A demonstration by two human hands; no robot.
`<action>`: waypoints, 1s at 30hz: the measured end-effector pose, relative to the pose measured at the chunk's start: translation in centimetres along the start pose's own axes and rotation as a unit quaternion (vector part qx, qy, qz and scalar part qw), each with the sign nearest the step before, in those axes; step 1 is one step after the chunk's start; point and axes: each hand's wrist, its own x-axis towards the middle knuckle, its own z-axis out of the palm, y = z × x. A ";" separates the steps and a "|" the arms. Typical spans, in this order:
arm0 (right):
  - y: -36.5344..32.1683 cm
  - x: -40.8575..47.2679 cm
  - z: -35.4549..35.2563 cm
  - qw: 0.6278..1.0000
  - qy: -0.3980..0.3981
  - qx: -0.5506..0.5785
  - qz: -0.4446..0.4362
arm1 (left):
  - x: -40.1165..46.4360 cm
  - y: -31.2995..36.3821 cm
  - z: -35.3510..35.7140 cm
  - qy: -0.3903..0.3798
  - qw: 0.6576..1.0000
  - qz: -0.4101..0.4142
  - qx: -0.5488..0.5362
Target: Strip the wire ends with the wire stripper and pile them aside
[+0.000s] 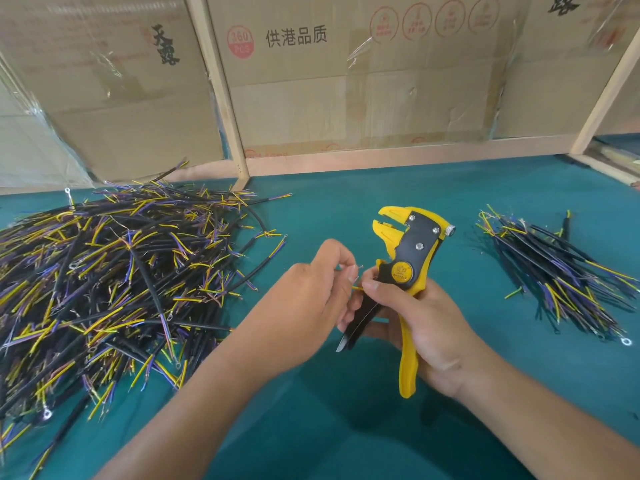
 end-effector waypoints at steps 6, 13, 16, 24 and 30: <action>0.2 0.0 -0.2 1.000 0.000 -0.007 0.000 | -0.1 0.1 0.0 -0.015 1.000 0.002 0.025; 0.0 0.0 -0.1 1.000 0.001 -0.006 -0.007 | 0.0 -0.4 0.6 0.001 0.999 -0.015 -0.046; -0.1 -0.1 0.0 1.000 0.005 -0.014 -0.020 | 0.1 -0.6 1.0 0.019 0.993 -0.025 -0.111; -0.5 -0.1 0.1 0.999 0.020 -0.021 -0.031 | 0.3 -0.8 1.3 0.029 0.988 -0.031 -0.146; -0.7 -0.1 0.1 0.998 0.023 -0.032 -0.045 | 0.4 -0.7 0.8 0.003 0.979 -0.071 -0.190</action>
